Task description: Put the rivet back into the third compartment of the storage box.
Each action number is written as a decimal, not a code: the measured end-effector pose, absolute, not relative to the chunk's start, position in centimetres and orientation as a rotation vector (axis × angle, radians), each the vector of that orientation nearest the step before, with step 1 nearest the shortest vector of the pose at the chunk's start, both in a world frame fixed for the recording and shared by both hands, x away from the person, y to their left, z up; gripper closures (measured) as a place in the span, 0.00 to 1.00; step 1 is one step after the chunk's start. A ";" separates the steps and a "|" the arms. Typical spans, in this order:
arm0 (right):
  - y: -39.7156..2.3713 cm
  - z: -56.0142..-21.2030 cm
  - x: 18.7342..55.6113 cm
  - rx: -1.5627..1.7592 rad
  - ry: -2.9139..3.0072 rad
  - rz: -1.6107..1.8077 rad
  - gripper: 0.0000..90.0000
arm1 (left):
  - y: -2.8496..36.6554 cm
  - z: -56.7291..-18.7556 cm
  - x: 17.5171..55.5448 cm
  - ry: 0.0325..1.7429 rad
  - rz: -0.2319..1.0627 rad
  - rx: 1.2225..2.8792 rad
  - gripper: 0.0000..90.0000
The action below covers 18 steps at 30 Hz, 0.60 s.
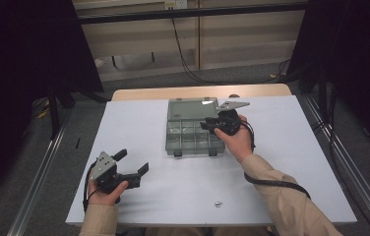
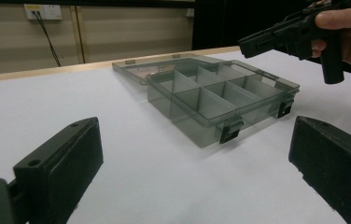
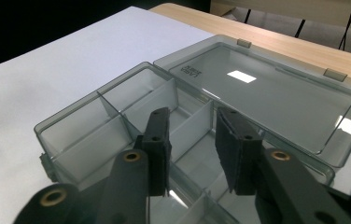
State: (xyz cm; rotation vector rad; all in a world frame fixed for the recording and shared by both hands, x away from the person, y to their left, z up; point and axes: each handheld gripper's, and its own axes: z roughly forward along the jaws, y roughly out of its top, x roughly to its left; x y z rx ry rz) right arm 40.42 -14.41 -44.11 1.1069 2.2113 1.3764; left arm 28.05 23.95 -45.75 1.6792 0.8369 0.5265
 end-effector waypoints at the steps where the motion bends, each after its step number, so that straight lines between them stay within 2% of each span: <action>1: -14.5 -44.1 40.2 1.101 2.206 1.380 0.70 | 23.9 -45.8 28.1 0.841 0.526 1.673 0.03; 18: -16.1 -44.2 37.2 1.083 2.194 1.472 0.41 | 23.8 -45.7 28.0 0.836 0.529 1.675 0.03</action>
